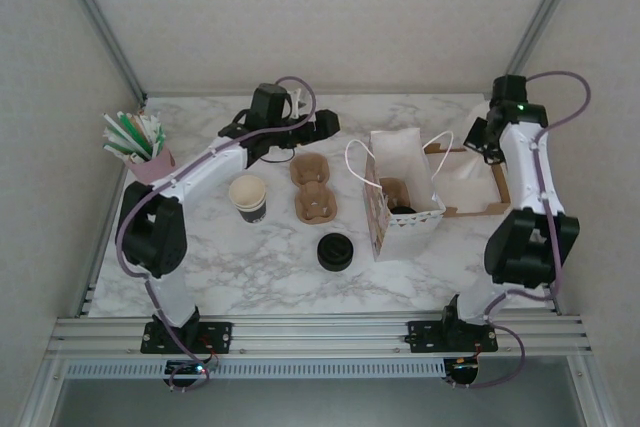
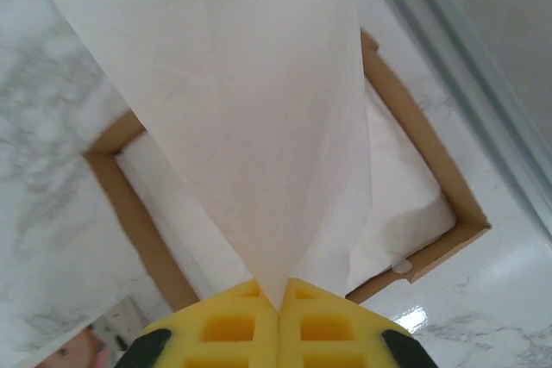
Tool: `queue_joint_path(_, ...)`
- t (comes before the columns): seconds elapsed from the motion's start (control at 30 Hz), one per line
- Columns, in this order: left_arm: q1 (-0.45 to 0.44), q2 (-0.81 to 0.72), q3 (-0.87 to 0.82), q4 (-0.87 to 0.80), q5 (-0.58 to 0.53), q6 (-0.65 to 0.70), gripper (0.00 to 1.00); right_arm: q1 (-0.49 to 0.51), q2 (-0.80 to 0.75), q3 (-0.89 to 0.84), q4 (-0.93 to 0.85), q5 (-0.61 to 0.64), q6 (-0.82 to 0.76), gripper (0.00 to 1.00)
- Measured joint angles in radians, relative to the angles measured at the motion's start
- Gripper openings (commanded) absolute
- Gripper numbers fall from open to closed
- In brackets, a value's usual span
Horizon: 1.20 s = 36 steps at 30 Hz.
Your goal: Pack the takeout coffee
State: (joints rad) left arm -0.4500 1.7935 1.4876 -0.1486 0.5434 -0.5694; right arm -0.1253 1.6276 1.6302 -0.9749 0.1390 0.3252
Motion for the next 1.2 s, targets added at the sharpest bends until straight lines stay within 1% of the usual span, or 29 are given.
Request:
queue_joint_path(0.2,0.0,-0.107,-0.053,0.033,-0.035,-0.014,1.0,0.037,-0.208,0.016,0.019,-0.001,0.0,0.0)
queue_joint_path(0.43,-0.001,-0.252,-0.129,0.075,-0.063,-0.027,1.0,0.091,-0.387,0.064,0.05,-0.014,-0.02,0.0)
queue_joint_path(0.57,-0.013,-0.311,-0.149,0.077,-0.066,-0.025,1.0,0.118,-0.48,0.085,0.084,-0.072,-0.035,0.0)
queue_joint_path(0.67,-0.032,-0.339,-0.153,0.077,-0.064,-0.017,1.0,0.129,-0.531,0.11,0.111,-0.157,-0.047,0.0)
queue_joint_path(0.83,-0.064,-0.374,-0.157,0.073,-0.039,-0.006,1.0,0.133,-0.557,0.163,0.13,-0.358,-0.042,0.0)
queue_joint_path(0.93,-0.078,-0.381,-0.157,0.072,-0.017,-0.006,1.0,0.134,-0.534,0.195,0.13,-0.514,-0.02,0.0)
queue_joint_path(1.07,-0.096,-0.381,-0.171,0.07,0.012,-0.007,0.99,0.143,-0.492,0.196,0.108,-0.707,0.005,0.0)
queue_joint_path(1.13,-0.109,-0.381,-0.18,0.069,0.026,-0.007,0.98,0.15,-0.47,0.185,0.092,-0.77,0.011,0.0)
queue_joint_path(1.2,-0.126,-0.381,-0.182,0.068,0.039,-0.007,0.94,0.159,-0.458,0.163,0.073,-0.8,0.011,0.0)
